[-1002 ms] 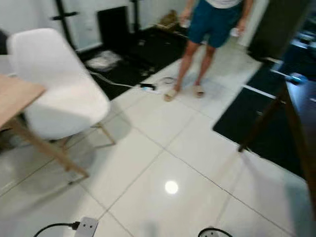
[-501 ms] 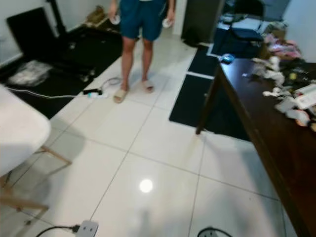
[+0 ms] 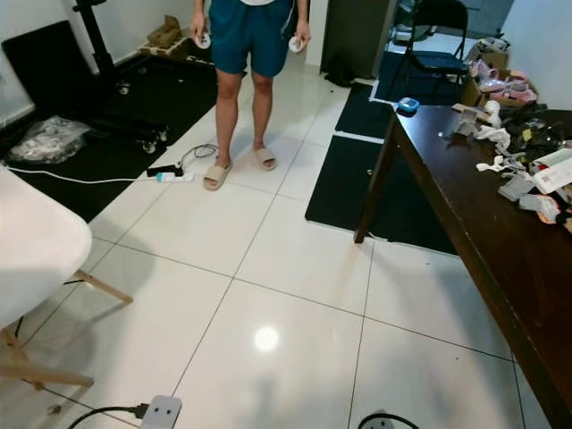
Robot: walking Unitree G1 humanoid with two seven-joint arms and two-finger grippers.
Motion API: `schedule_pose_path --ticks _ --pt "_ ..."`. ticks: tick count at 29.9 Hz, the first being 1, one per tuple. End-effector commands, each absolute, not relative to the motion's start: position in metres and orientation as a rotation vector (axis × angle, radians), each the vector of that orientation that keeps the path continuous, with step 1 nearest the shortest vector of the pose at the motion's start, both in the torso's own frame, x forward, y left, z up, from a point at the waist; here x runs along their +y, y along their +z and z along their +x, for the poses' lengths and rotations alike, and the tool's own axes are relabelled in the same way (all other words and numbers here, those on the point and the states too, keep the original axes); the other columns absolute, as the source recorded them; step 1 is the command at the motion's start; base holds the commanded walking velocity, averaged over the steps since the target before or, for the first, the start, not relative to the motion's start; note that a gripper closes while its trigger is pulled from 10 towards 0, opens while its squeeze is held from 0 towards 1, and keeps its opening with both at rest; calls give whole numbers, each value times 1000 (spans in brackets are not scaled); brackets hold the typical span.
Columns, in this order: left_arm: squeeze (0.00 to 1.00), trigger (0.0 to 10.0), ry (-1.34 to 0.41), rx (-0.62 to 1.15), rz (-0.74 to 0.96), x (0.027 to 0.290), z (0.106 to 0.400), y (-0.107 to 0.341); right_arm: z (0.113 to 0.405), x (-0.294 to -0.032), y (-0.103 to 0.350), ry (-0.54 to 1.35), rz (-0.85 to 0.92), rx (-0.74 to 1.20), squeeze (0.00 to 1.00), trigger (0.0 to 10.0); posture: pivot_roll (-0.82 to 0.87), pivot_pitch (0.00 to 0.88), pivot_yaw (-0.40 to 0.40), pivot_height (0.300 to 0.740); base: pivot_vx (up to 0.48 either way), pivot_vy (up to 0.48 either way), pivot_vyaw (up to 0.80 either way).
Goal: Picking trash to rubbish bin
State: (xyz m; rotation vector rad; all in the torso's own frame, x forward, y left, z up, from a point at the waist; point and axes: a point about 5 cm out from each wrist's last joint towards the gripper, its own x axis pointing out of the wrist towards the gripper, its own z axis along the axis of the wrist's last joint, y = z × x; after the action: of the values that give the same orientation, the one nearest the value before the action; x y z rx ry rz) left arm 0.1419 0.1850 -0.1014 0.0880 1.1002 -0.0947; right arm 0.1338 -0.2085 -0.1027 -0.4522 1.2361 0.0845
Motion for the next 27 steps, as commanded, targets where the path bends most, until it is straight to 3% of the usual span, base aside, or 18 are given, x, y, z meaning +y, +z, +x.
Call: schedule_pose_path --ticks 1,27 --pt "0 10000 -101 1143 73 183 130 -106 127 -212 -104 91 -466 1256 0 10000 62 91 -49 740 277 0 0" --pt "0 10000 -124 1148 73 180 129 -107 122 -214 -105 92 -469 1264 0 10000 59 95 -52 740 342 0 0"
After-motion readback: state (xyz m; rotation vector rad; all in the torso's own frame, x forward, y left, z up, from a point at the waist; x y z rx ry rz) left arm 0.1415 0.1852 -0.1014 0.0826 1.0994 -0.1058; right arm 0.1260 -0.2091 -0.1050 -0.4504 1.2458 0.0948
